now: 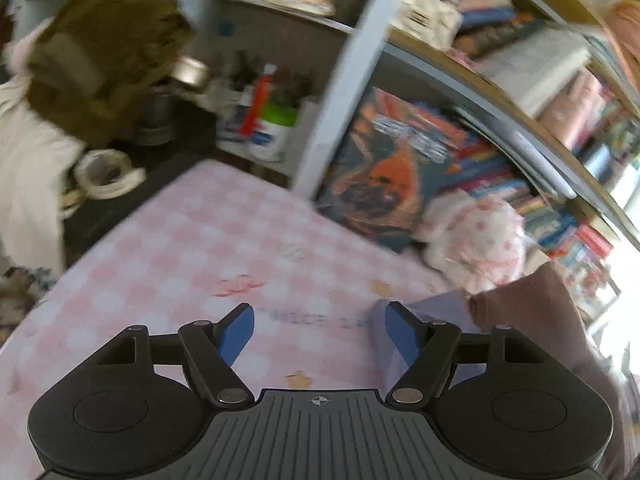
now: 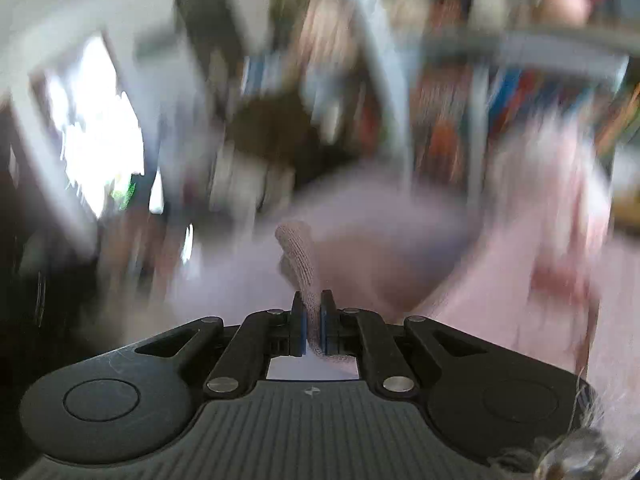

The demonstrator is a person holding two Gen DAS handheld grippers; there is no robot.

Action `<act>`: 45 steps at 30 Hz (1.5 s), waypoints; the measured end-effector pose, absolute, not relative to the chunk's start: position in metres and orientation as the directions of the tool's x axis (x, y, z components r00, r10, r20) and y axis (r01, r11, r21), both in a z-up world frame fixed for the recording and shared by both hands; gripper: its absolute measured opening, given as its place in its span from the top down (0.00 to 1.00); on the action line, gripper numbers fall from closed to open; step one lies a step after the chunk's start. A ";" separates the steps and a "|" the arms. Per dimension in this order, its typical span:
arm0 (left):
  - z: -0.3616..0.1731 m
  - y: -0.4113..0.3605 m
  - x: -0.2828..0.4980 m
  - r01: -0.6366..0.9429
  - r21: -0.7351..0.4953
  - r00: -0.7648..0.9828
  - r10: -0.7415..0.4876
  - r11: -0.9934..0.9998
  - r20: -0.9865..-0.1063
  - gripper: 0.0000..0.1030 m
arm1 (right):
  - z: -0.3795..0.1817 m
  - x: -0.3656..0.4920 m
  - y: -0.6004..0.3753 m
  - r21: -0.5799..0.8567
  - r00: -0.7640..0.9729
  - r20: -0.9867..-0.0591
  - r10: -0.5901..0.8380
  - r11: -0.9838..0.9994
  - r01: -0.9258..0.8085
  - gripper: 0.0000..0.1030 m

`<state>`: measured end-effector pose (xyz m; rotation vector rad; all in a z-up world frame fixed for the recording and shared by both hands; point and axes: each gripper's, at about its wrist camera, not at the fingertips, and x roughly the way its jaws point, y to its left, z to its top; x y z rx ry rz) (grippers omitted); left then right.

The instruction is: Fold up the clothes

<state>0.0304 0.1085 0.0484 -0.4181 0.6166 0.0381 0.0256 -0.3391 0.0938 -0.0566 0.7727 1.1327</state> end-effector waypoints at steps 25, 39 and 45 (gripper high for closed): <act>0.006 -0.061 0.067 0.317 0.112 0.703 -0.154 0.942 -0.694 0.28 | 0.031 0.024 -0.279 -0.273 0.554 -0.772 0.312 0.624 -0.732 0.41; -0.017 -0.147 0.073 0.448 0.267 0.695 -0.144 0.853 -0.704 0.28 | 0.011 0.080 -0.257 -0.327 0.713 -0.640 0.286 0.738 -0.590 0.91; -0.035 -0.216 0.094 0.557 0.351 0.688 -0.181 0.752 -0.703 0.28 | 0.051 0.089 -0.363 -0.229 0.837 -0.545 0.048 0.952 -0.203 0.91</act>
